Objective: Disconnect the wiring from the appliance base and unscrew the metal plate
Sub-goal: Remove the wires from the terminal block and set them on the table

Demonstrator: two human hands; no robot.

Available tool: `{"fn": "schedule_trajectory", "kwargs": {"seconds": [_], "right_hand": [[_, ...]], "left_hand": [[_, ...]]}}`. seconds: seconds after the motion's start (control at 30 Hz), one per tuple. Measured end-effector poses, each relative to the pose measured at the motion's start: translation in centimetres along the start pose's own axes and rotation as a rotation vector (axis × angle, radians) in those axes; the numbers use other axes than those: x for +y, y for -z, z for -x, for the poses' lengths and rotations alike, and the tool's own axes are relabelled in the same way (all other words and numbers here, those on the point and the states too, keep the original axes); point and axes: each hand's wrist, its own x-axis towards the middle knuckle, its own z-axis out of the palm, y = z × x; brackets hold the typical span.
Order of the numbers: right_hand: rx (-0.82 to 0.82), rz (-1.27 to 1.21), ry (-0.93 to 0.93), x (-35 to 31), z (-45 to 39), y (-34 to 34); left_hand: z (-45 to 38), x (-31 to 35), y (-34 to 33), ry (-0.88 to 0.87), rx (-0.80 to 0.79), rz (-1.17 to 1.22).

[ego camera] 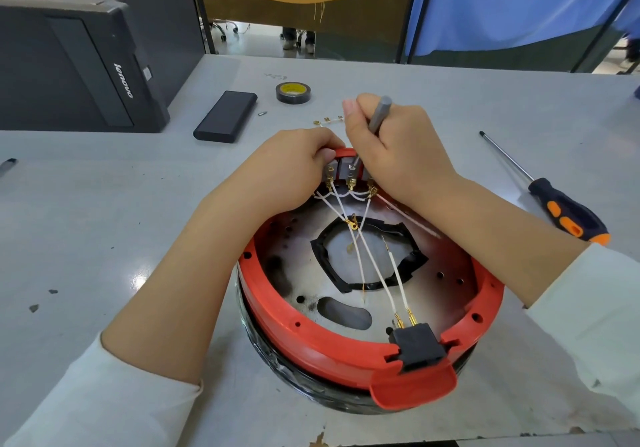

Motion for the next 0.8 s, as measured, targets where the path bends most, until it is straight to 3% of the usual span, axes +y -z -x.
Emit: {"fn": "schedule_trajectory", "kwargs": {"seconds": [0.27, 0.4, 0.53, 0.63, 0.8], "right_hand": [[0.013, -0.064, -0.063, 0.4, -0.2, -0.1], [-0.063, -0.012, -0.126, 0.8, -0.1, -0.1], [0.017, -0.202, -0.227, 0.9, -0.5, 1.2], [-0.174, -0.365, -0.25, 0.9, -0.6, 2.8], [-0.461, -0.434, -0.277, 1.1, 0.2, 4.7]], "left_hand": [[0.0, -0.1, 0.0, 0.015, 0.003, -0.001], [0.1, 0.0, 0.1, 0.024, -0.008, 0.003], [0.1, 0.1, 0.1, 0.035, -0.019, 0.022], [0.1, 0.0, 0.1, 0.032, -0.021, 0.013], [0.1, 0.0, 0.1, 0.037, -0.016, 0.006]]}}
